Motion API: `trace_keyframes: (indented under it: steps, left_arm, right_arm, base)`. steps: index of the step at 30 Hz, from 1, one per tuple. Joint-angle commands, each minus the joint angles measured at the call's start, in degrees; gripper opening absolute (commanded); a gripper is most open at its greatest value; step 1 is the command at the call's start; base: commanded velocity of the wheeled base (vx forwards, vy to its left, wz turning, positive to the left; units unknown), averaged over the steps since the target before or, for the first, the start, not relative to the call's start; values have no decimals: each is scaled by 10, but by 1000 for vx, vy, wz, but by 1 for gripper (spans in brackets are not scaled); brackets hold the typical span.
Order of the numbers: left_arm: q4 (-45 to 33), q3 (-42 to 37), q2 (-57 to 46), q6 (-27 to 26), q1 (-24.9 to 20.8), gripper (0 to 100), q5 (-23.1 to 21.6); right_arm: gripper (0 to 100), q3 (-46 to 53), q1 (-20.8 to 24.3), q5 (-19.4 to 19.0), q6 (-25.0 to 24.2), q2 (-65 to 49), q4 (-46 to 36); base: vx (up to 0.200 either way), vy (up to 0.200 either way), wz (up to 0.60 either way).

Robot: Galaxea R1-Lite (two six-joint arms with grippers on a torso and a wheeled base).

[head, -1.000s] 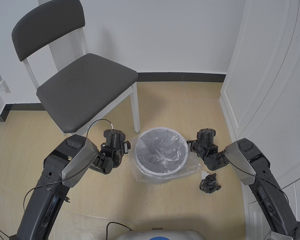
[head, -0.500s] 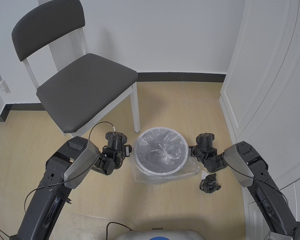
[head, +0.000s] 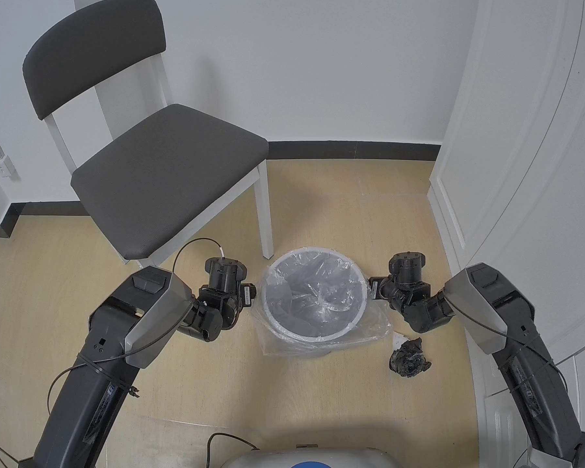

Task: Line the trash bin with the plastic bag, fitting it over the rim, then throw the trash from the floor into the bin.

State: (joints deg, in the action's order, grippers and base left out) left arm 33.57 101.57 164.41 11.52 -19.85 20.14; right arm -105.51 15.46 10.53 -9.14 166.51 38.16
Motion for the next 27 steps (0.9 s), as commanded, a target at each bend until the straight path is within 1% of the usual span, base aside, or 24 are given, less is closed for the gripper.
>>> trace_keyframes:
  steps: [1, 4, 8, 17, 21, 23, 27]
  left_arm:
    - [1, -1, 1, 0, 2, 100, 0]
    - [3, -1, 1, 0, 2, 100, 0]
    - [7, -4, 1, 0, 2, 100, 0]
    - [8, -5, 0, 4, 2, 100, 0]
    - [14, -14, -2, 4, 1, 100, -2]
    - [28, -27, -5, 3, 1, 100, -15]
    - [69, -50, -8, 2, 1, 100, -34]
  right_arm:
    - [100, 171, -7, -1, -7, -124, 57]
    - [100, 196, -9, -2, -11, -144, 59]
    - [100, 243, -9, -2, -35, -184, 59]
    - [100, 314, -9, -9, -38, -237, 58]
    - [100, 348, -8, -38, -47, -269, 52]
    - [100, 363, -9, -54, -48, -282, 50]
    - [100, 376, -11, -63, -46, -286, 39]
  base:
    - [0, 0, 0]
    - [0, 0, 0]
    - [0, 0, 0]
    - [0, 0, 0]
    - [0, 0, 0]
    - [0, 0, 0]
    - [0, 0, 0]
